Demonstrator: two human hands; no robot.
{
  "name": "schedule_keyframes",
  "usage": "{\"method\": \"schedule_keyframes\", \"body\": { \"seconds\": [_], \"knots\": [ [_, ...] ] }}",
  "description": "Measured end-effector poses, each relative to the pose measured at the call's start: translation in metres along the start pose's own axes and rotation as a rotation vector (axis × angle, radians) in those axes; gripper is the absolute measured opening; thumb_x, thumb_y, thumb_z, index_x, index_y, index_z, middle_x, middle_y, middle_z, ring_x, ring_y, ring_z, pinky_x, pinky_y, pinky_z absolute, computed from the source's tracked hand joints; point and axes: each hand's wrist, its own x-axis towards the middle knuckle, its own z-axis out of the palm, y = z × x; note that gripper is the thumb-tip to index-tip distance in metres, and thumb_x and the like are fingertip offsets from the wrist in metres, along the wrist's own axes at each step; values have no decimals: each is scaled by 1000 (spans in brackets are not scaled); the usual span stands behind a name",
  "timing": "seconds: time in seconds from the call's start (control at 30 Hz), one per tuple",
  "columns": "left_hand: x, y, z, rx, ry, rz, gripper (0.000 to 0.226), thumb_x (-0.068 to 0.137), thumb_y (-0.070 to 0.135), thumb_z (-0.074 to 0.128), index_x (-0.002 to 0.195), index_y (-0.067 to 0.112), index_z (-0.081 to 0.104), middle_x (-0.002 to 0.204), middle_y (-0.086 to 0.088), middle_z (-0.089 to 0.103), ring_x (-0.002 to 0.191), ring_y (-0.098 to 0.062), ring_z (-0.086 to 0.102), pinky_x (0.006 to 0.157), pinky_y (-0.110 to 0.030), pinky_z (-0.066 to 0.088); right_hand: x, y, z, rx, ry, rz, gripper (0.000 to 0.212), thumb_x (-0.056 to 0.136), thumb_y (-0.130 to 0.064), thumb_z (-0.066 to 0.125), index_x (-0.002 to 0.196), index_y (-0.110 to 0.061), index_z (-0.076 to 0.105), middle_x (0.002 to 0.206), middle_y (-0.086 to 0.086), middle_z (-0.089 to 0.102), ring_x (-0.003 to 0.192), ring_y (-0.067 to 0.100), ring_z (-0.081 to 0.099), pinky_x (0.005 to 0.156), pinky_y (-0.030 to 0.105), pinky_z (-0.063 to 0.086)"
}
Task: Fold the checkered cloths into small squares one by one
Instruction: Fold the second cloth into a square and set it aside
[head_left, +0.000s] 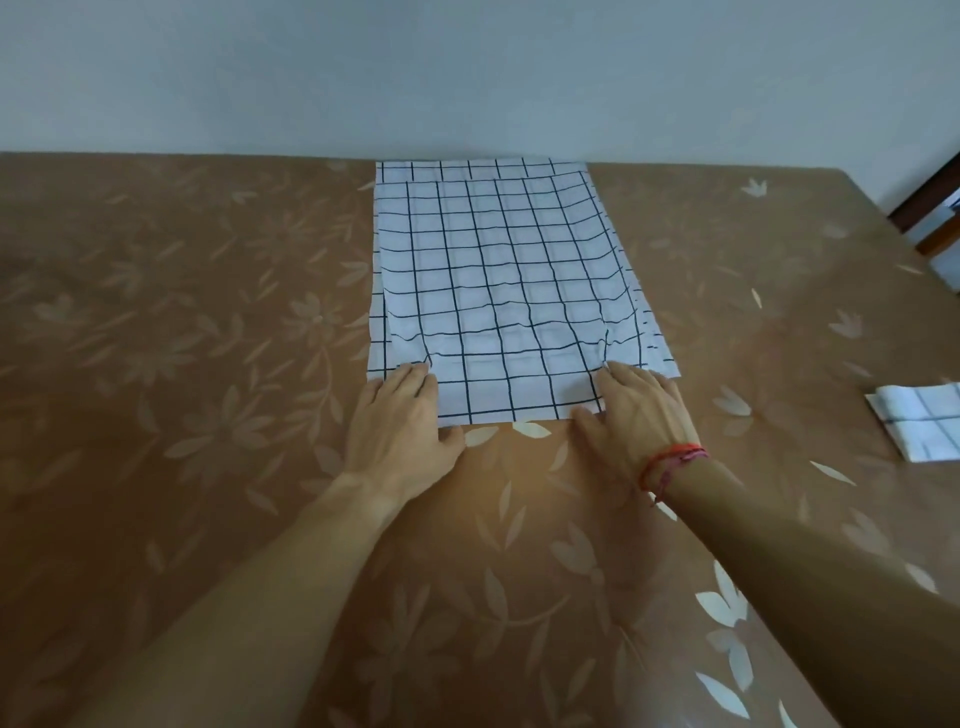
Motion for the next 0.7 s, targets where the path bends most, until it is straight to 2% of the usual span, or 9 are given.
{"method": "schedule_keyframes", "body": {
  "seconds": [0.1, 0.23, 0.3, 0.37, 0.43, 0.47, 0.53, 0.63, 0.7],
  "knots": [
    [-7, -2, -7, -7, 66, 33, 63, 78, 27, 70, 135, 4, 54, 143, -9, 53, 136, -23, 43, 108, -41, 35, -10, 1, -12, 34, 91, -30, 45, 76, -50, 59, 98, -11, 63, 104, 1, 63, 109, 26, 56, 101, 34, 33],
    [-14, -13, -16, -39, 188, 65, 40, 70, -5, 69, 109, 4, 67, 110, -8, 69, 107, -29, 63, 87, -43, 51, -31, 1, -45, 148, 31, 16, 55, 79, -42, 41, 85, 7, 66, 86, 16, 63, 112, 39, 57, 89, 39, 33],
    [-20, -17, -23, -60, 232, 76, 35, 69, -10, 66, 100, 4, 68, 98, -7, 70, 94, -31, 65, 80, -42, 52, -36, 6, -49, 158, 52, 35, 57, 73, -41, 37, 95, -1, 71, 87, 14, 69, 96, 37, 63, 85, 41, 39],
    [-29, -18, -32, -79, 264, 102, 36, 66, -15, 67, 97, 3, 70, 90, -9, 71, 86, -33, 66, 75, -41, 52, -42, 30, -30, 163, 48, 91, 44, 66, -39, 53, 95, -13, 73, 85, 7, 72, 82, 33, 65, 77, 40, 48],
    [-41, -19, -42, -103, 256, 92, 37, 66, -15, 68, 98, 4, 72, 85, -9, 72, 79, -34, 66, 70, -41, 53, -49, 50, -17, 210, -3, 179, 41, 55, -36, 76, 92, -20, 72, 86, 4, 72, 83, 32, 67, 74, 40, 53],
    [-47, -21, -47, -106, 244, 75, 36, 67, -12, 70, 98, 6, 72, 83, -8, 72, 77, -34, 65, 67, -40, 53, -53, 47, -23, 214, -10, 154, 36, 59, -25, 78, 93, -19, 73, 86, 5, 72, 84, 32, 67, 75, 41, 53],
    [-59, -26, -57, -113, 230, 36, 30, 71, -3, 75, 97, 11, 72, 80, -5, 71, 74, -33, 64, 64, -37, 51, -62, 32, -52, 187, 129, 100, 26, 69, -5, 68, 91, -14, 76, 86, 6, 72, 84, 33, 64, 80, 38, 44],
    [-80, -29, -75, -195, 261, 33, 9, 82, 12, 69, 91, 14, 70, 75, -3, 69, 69, -29, 62, 60, -33, 47, -80, 22, -82, 185, 150, 124, 22, 77, -16, 58, 88, -18, 77, 83, 4, 70, 87, 31, 61, 85, 36, 39],
    [-98, -28, -87, -255, 280, 5, 5, 84, 10, 71, 88, 13, 71, 73, -3, 69, 65, -22, 60, 55, -26, 39, -95, 24, -93, 231, 58, 193, 19, 77, -21, 60, 89, -23, 76, 87, 3, 72, 88, 30, 62, 87, 34, 42]
  ]
}}
